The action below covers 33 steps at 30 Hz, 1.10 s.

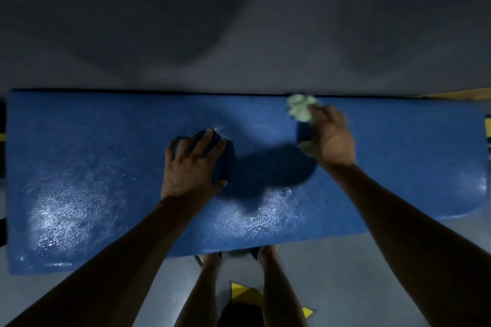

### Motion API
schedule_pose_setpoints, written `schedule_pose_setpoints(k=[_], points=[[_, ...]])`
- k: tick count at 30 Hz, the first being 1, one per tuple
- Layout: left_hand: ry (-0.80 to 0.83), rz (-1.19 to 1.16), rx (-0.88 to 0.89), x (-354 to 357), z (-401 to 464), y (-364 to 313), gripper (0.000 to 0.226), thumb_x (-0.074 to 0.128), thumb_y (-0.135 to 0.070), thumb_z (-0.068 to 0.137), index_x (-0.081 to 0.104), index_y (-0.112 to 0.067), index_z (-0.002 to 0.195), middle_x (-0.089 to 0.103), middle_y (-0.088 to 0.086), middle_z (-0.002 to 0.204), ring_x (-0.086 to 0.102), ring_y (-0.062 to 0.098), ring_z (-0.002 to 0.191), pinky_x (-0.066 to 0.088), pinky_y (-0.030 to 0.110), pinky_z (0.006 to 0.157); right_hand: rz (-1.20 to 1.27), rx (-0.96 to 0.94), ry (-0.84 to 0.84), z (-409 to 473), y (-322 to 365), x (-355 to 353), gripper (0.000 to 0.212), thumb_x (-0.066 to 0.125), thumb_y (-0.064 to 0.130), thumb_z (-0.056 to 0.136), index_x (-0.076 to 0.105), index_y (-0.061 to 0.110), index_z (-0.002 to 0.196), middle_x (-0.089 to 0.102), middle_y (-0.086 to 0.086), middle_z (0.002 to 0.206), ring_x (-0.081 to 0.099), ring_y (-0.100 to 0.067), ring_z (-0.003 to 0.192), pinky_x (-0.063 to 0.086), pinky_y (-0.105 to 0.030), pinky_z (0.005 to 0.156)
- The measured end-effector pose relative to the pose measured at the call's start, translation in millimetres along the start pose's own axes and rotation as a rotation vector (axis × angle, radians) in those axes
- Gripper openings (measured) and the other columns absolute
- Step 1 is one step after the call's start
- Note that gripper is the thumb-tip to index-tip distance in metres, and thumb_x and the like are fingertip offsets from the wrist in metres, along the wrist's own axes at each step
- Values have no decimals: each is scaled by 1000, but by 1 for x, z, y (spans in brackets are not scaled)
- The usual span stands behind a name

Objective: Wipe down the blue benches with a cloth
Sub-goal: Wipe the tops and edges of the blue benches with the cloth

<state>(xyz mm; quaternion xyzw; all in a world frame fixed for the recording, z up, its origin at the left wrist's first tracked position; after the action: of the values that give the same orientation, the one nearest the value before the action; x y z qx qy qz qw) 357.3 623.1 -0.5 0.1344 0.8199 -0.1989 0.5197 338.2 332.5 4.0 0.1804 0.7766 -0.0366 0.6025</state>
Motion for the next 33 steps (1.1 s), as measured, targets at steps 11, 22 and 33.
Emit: schedule_pose_setpoints(k=[11, 22, 33], points=[[-24, -5, -7, -1, -2, -1, 84, 70, -63, 68, 40, -40, 143, 32, -7, 157, 36, 32, 130, 27, 49, 109, 201, -100, -126, -54, 155, 51, 70, 56, 15, 72, 44, 5, 140, 49, -16, 134, 48, -34, 99, 46, -41, 79], [-29, 6, -13, 1, 0, -4, 92, 76, -61, 63, 40, -37, 145, 32, -5, 158, 37, 34, 128, 27, 50, 111, 170, 248, -264, -53, -54, 0, 69, 54, 14, 73, 49, 16, 141, 48, -18, 127, 45, -40, 105, 44, -45, 88], [-62, -5, -25, -2, -3, -14, 90, 78, -56, 65, 41, -36, 145, 32, -4, 158, 39, 36, 130, 26, 50, 111, 97, -441, 14, -109, 98, 57, 82, 75, 23, 70, 42, 16, 145, 48, -9, 138, 52, -33, 105, 50, -41, 86]])
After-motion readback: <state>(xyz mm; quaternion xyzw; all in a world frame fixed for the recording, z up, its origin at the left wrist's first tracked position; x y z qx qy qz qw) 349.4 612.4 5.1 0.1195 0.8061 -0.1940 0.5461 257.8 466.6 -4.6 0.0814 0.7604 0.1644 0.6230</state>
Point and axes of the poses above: each hand's wrist, its own z-axis towards the middle knuckle, its own x-axis out of the palm, y = z × x, the point moved 9 cm from there along z, towards the middle knuckle
